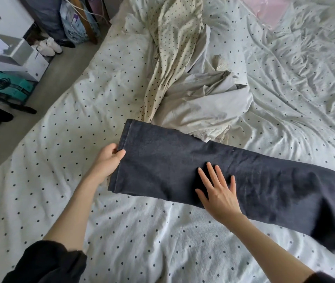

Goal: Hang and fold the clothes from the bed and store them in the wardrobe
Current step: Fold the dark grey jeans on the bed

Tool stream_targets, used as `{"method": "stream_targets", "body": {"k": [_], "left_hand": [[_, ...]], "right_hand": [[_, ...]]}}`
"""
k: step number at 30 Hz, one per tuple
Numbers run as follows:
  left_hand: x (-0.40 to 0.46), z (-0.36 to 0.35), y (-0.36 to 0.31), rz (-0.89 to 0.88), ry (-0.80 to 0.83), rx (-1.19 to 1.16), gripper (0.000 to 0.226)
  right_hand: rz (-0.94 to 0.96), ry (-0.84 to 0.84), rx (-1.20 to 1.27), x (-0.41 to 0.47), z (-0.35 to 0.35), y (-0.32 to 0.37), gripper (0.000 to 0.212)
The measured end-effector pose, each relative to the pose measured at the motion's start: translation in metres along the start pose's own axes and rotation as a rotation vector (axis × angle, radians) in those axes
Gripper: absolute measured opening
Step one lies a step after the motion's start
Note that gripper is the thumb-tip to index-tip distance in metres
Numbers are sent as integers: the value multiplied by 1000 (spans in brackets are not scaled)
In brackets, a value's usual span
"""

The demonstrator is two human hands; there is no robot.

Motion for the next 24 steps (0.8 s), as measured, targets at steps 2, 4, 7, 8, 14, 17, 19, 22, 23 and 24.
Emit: {"method": "stream_targets", "body": {"k": [2, 4, 7, 8, 14, 17, 19, 22, 23, 24], "left_hand": [[-3, -6, 8, 31, -24, 77, 22], [-9, -8, 8, 3, -38, 98, 22], [-24, -2, -6, -73, -1, 18, 10], [-31, 0, -14, -99, 11, -14, 17], [-82, -33, -76, -181, 257, -232, 26], [-105, -65, -102, -194, 406, -202, 33], [-113, -80, -109, -216, 452, -133, 37], [-110, -72, -98, -145, 386, -118, 36], [-108, -63, -90, -109, 357, -118, 38], [-104, -53, -80, -78, 328, -115, 41]], "right_hand": [[4, 116, -41, 0, -13, -2, 64], [-9, 148, -9, 0, -15, -1, 64], [10, 147, 119, -2, -8, 8, 62], [17, 149, 187, -3, -5, 11, 61], [-109, 157, 1010, -2, 36, 11, 50], [-168, 281, 1494, 2, 56, 8, 48], [-113, 303, 1583, 10, 72, 9, 48], [-75, 418, 1692, 22, 81, 26, 49], [-92, 462, 1739, 24, 80, 32, 51], [-113, 496, 1783, 26, 79, 38, 53]]}}
Point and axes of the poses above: each hand's wrist, its own x-axis towards the middle knuckle, its own z-axis out of the back of the hand, y = z × x, the point moved 6 cm from there along x, towards the middle knuckle, and after that the axes turned 12 degrees about -x, right-handed, at the moved point
